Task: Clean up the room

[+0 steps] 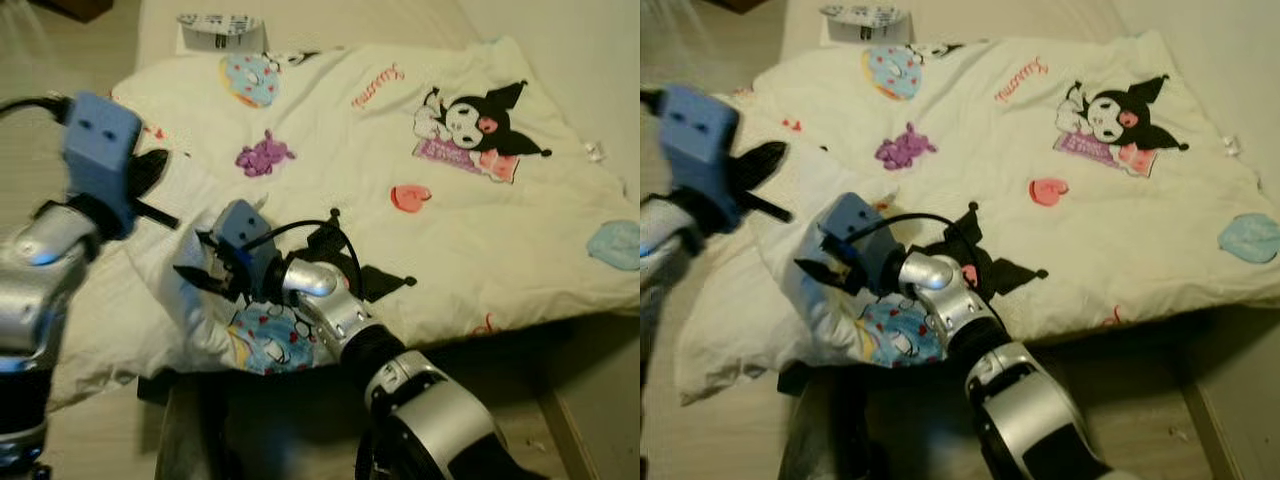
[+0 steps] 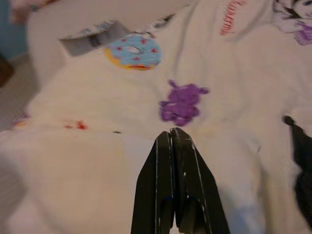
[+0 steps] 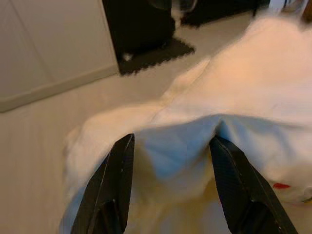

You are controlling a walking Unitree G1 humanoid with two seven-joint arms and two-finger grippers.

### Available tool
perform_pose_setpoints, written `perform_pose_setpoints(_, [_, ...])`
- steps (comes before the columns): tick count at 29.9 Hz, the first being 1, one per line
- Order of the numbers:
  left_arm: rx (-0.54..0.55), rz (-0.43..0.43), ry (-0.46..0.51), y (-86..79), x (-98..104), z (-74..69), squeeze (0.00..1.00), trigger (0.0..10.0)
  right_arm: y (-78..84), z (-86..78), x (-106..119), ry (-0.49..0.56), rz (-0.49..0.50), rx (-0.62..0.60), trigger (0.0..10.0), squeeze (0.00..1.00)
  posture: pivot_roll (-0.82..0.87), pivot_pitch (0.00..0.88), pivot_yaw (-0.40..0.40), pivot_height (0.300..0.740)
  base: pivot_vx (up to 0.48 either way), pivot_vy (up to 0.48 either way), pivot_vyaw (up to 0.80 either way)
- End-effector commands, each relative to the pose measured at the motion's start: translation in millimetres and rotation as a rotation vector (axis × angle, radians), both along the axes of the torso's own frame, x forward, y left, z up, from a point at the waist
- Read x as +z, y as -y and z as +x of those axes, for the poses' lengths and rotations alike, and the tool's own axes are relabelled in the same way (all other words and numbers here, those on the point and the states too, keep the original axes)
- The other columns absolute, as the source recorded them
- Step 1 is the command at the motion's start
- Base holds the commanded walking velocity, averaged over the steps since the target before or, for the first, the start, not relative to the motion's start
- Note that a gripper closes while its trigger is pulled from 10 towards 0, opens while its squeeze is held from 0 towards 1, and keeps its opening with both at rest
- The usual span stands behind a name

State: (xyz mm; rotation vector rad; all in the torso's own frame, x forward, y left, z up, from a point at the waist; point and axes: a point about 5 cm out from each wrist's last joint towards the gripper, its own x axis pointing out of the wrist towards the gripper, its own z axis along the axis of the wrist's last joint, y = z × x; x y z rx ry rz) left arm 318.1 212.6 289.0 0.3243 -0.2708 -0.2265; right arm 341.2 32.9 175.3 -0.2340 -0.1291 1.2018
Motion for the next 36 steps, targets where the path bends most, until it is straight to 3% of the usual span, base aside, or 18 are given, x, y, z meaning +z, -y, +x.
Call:
perform_pose_setpoints(1, [0.002,0.003,-0.008,2.0,-5,1.9,0.00,10.0,-0.1,-7.9,-19,-0.065,-0.038,0.022,10.0,0.00,0.07,0.344,-0.011,0.541,0.000,0.000,0.00])
perform_pose_setpoints(3, [-0.023,-0.015,-0.046,14.2,-16,9.7,0.00,10.0,29.3,-3.9,-36,-0.050,-0.174,-0.035,10.0,0.00,0.05,0.318,0.013,0.541,0.000,0.000,0.00])
perform_pose_setpoints(6, [-0.048,-0.014,-0.070,24.5,-22,13.4,0.00,10.0,44.4,-3.4,-44,-0.043,-0.242,-0.067,10.0,0.00,0.05,0.318,0.013,0.541,0.000,0.000,0.00])
perform_pose_setpoints(9, [-0.159,-0.016,-0.117,62.7,-39,22.5,0.00,10.0,82.1,5.2,-52,0.012,-0.322,-0.264,10.0,0.00,0.03,0.293,0.024,0.541,0.000,0.000,0.00])
perform_pose_setpoints(10, [-0.159,-0.016,-0.117,62.7,-39,22.5,0.00,10.0,82.1,5.2,-52,0.012,-0.322,-0.264,10.0,0.00,0.03,0.293,0.024,0.541,0.000,0.000,0.00])
perform_pose_setpoints(11, [-0.202,-0.054,-0.146,81.2,-50,28.9,0.00,10.0,106.0,18.7,-48,0.056,-0.317,-0.481,10.0,0.00,0.02,0.284,0.029,0.541,0.000,0.000,0.00])
perform_pose_setpoints(14, [-0.214,-0.070,-0.159,87.3,-54,31.3,0.00,10.0,115.6,23.7,-45,0.076,-0.315,-0.568,10.0,0.00,0.02,0.284,0.029,0.541,0.000,0.000,0.00])
perform_pose_setpoints(15, [-0.225,-0.083,-0.178,94.0,-59,33.8,0.00,10.0,126.6,29.1,-41,0.099,-0.305,-0.664,10.0,0.00,0.02,0.280,0.035,0.541,0.000,0.000,0.00])
perform_pose_setpoints(17, [-0.225,-0.083,-0.178,94.0,-59,33.8,0.00,10.0,126.6,29.1,-41,0.099,-0.305,-0.664,10.0,0.00,0.02,0.280,0.035,0.541,0.000,0.000,0.00])
perform_pose_setpoints(18, [-0.246,-0.094,-0.212,103.1,-67,35.6,0.00,10.0,139.3,33.9,-36,0.106,-0.264,-0.776,10.0,0.00,0.02,0.280,0.035,0.541,0.000,0.000,0.00])
perform_pose_setpoints(19, [-0.246,-0.094,-0.212,103.1,-67,35.6,0.00,10.0,139.3,33.9,-36,0.106,-0.264,-0.776,10.0,0.00,0.02,0.280,0.035,0.541,0.000,0.000,0.00])
perform_pose_setpoints(21, [-0.221,-0.067,-0.346,114.5,-98,38.6,0.00,10.0,163.2,40.6,-26,0.105,-0.166,-0.967,10.0,0.00,0.01,0.291,0.048,0.541,0.000,0.000,0.00])
perform_pose_setpoints(22, [-0.221,-0.067,-0.346,114.5,-98,38.6,0.00,10.0,163.2,40.6,-26,0.105,-0.166,-0.967,10.0,0.00,0.01,0.291,0.048,0.541,0.000,0.000,0.00])
perform_pose_setpoints(24, [-0.146,-0.030,-0.502,110.8,-135,37.4,0.00,10.0,173.1,42.0,-20,0.101,-0.101,-1.035,10.0,0.00,0.02,0.295,0.047,0.541,0.000,0.000,0.00])
perform_pose_setpoints(27, [-0.059,-0.013,-0.624,100.2,-171,32.3,0.00,10.0,173.5,41.8,-17,0.102,-0.058,-1.052,10.0,0.00,0.03,0.301,0.043,0.541,0.000,0.000,0.00])
perform_pose_setpoints(30, [0.019,0.021,-0.618,89.3,-186,29.2,0.00,10.0,170.8,42.4,-16,0.110,-0.039,-1.058,10.0,0.00,0.02,0.308,0.037,0.541,0.000,0.000,0.00])
perform_pose_setpoints(35, [0.079,0.070,-0.554,80.0,-189,29.1,0.00,10.0,167.8,43.2,-14,0.118,-0.028,-1.052,10.0,0.00,0.02,0.308,0.037,0.541,0.000,0.000,0.00])
perform_pose_setpoints(36, [0.170,0.098,-0.474,66.1,-185,31.3,0.00,10.0,164.6,43.4,-13,0.120,-0.015,-1.043,10.0,0.00,0.03,0.312,0.028,0.541,0.000,0.000,0.00])
